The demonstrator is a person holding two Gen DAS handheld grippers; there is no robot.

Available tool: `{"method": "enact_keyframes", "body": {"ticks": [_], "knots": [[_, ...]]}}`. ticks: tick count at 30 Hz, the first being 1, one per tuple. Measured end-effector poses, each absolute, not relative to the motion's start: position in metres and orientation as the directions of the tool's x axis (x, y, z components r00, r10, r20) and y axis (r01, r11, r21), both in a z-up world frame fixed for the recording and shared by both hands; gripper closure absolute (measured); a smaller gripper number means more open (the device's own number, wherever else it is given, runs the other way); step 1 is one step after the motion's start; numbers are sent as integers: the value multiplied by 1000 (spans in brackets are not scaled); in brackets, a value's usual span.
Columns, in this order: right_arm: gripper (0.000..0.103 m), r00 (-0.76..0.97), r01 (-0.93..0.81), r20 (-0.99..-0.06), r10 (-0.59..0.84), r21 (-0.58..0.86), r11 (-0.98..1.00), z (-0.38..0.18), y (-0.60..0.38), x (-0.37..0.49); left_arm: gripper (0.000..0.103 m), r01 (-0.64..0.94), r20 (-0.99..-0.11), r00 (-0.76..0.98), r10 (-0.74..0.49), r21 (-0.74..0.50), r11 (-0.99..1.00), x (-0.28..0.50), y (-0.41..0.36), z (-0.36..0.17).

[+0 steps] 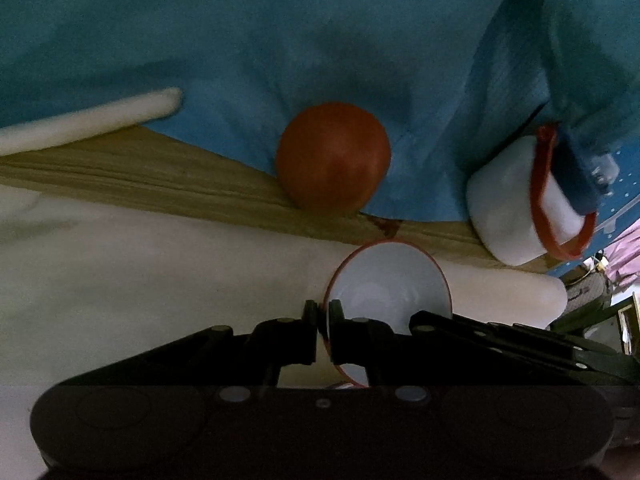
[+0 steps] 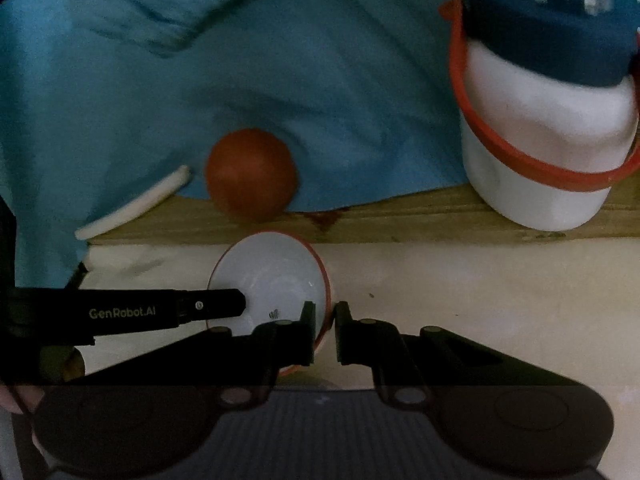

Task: Organize plates and bowls
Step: 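Lift the second white bowl and carry it over the nested bowls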

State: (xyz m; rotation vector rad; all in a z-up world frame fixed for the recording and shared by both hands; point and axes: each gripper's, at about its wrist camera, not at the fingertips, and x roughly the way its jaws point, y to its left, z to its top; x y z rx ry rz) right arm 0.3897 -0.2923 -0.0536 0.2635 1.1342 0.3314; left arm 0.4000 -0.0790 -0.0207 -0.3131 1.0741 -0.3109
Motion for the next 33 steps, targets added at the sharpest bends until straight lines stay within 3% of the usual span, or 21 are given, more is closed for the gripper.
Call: {"method": "enact_keyframes", "body": {"ticks": [8,33], "knots": [[93,412,-170,-811,415,379,910,-16,-281,372,99,72,-781,496,-380,-399,914,368,-52,8],[93,410,-303,-783,468,367,880,26,-207,316,99,-7,-747,576,-333,-412,911,287,22,35]]}}
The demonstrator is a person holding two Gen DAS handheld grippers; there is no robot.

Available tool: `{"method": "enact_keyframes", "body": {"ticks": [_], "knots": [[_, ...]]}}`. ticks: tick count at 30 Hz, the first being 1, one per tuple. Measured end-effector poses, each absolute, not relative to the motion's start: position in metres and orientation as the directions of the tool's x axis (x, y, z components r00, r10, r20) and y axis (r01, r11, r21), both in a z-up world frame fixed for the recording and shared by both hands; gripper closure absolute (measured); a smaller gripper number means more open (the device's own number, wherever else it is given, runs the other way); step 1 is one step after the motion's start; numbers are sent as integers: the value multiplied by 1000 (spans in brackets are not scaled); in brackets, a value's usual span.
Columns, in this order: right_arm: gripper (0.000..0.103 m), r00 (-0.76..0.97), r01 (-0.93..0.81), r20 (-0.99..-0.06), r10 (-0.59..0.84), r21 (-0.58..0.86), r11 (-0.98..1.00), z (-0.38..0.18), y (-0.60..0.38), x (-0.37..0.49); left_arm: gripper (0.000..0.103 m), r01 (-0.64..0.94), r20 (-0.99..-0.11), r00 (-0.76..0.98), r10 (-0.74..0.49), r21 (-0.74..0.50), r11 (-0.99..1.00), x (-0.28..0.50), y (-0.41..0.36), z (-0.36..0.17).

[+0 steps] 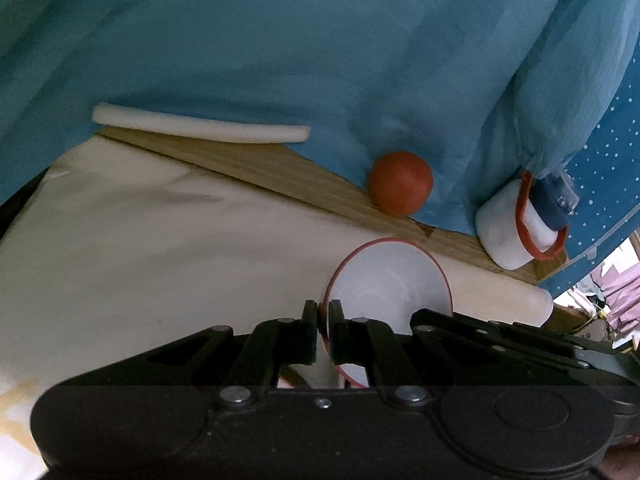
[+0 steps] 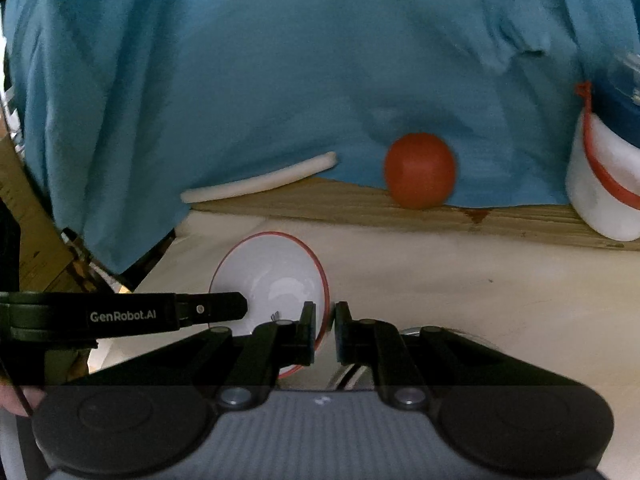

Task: Organize plates and bowls
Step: 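Lift the second white bowl and carry it over the nested bowls, then lower the second white bowl into the first white bowl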

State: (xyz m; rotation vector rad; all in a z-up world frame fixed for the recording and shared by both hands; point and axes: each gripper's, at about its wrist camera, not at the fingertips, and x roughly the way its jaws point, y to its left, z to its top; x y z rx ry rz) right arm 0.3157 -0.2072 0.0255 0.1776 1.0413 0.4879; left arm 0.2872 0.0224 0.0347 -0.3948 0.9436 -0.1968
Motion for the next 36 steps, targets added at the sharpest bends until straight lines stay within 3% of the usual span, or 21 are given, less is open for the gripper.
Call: {"method": "enact_keyframes", "body": {"ticks": [16,36], "knots": [[93,330,-387,-795,509,378,841,28,-150,285,99,-84,-766,571,-294,-410,908,245,74,27],[93,208,-350,-860,467,380,856,-7,-142,279,99,-100,-825,480,-297,-388,916,236,71,-10]]}}
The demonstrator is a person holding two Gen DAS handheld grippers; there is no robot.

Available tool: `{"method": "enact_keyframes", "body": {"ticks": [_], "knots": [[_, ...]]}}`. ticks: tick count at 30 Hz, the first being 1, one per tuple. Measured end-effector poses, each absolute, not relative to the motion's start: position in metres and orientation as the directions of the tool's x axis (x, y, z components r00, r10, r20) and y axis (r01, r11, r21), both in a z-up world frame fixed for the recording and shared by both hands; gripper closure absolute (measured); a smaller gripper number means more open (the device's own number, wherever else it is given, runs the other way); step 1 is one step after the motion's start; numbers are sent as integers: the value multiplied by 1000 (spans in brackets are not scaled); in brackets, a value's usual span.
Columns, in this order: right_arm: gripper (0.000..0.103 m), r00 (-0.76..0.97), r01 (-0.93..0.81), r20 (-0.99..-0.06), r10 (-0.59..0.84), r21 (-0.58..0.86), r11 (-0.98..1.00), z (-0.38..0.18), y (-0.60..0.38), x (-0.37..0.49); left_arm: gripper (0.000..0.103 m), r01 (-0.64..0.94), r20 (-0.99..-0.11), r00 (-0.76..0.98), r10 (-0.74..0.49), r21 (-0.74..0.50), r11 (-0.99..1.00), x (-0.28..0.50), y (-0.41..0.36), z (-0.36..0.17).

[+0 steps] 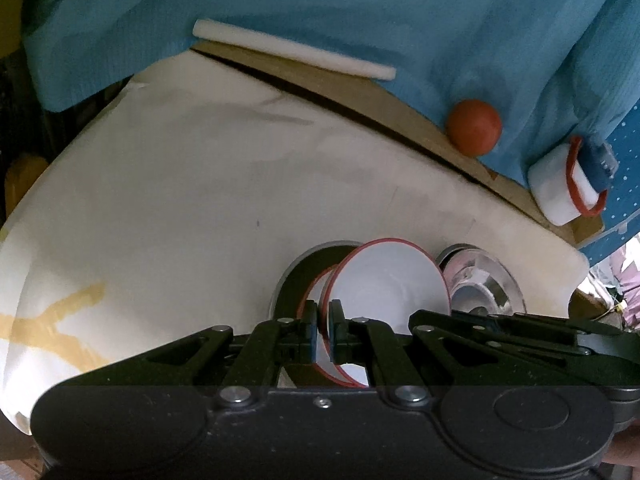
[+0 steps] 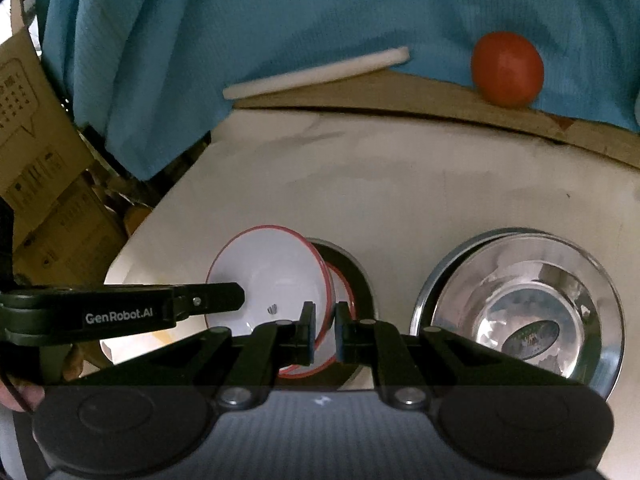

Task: Organize plates and bowls
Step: 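Lower the second white bowl into the first white bowl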

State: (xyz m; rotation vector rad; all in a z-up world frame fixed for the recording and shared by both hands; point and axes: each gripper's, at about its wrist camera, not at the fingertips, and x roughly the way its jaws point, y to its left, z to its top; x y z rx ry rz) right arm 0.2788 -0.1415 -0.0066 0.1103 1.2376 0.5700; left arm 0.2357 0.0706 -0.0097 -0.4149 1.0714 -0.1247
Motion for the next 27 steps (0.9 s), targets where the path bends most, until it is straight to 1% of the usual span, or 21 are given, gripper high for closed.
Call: {"method": "enact_keyframes", "body": {"ticks": [6,12,27], "knots": [[93,184,-349,-870,458,378,857,-14,-142,280,99,-110,-833,471,-291,-383,917,237,68,-14],[92,155,-359,-877,455,380,853,-19,-140,283,99,-123,-850,458,-261,-351,928,239,62,-16],[91,132,-380,-885,447,371,847,-20,-138,287,98,-138,-863,445,-240,-331,934,242,56,-18]]}}
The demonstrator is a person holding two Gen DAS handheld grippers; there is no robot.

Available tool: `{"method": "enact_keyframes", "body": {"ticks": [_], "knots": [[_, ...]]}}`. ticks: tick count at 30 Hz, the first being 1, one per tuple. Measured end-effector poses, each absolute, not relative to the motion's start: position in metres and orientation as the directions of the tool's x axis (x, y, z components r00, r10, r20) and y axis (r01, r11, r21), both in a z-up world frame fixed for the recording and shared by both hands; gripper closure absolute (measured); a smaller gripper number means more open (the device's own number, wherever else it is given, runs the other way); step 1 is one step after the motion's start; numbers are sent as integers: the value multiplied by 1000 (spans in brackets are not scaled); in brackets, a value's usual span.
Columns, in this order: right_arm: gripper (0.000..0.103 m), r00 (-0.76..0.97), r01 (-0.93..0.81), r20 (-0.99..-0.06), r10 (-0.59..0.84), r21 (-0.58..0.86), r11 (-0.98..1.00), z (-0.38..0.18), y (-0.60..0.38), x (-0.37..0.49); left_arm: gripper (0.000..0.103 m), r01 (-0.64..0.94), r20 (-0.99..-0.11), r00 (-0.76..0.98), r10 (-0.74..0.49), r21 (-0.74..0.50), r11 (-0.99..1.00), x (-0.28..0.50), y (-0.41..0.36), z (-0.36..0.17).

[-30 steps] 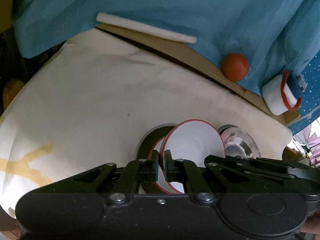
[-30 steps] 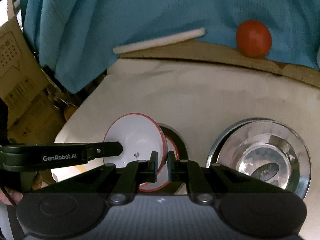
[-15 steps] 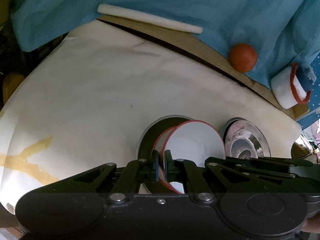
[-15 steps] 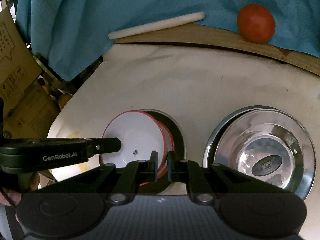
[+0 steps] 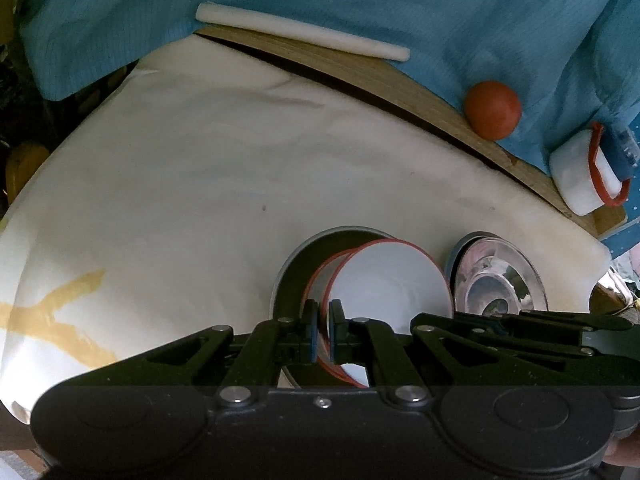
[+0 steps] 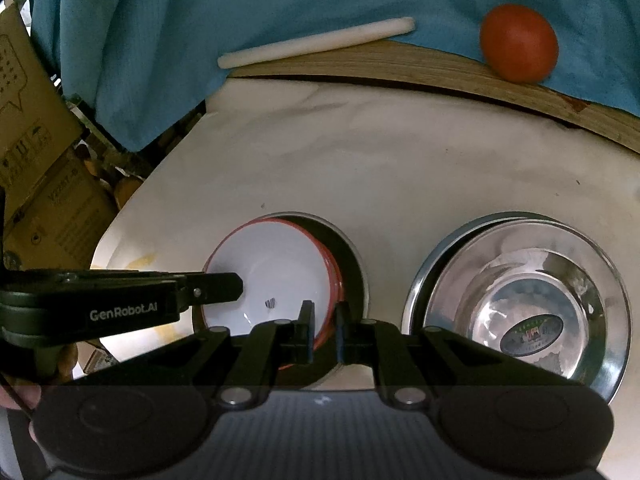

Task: Organize plates and bowls
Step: 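Lower the second white bowl into the first white bowl, then open both grippers to release the red-rimmed white bowl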

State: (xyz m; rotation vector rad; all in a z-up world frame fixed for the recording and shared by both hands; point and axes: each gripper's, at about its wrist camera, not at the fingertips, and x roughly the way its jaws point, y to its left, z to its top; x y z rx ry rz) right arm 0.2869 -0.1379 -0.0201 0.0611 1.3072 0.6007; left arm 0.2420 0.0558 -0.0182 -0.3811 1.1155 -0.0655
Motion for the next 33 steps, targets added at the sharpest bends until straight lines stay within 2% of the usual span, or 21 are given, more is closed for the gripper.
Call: {"method": "enact_keyframes", "body": {"ticks": [24,33], "knots": [[90,122,-402,-882,456,376,835,-20,-137,289,95,-157,-867,440,-234,-331,930,243,53,-19],[86,124,-399,-881,457,378,836,-20,-137,289,93,-150,-866,436,-244,-337,929,244,54,-19]]}}
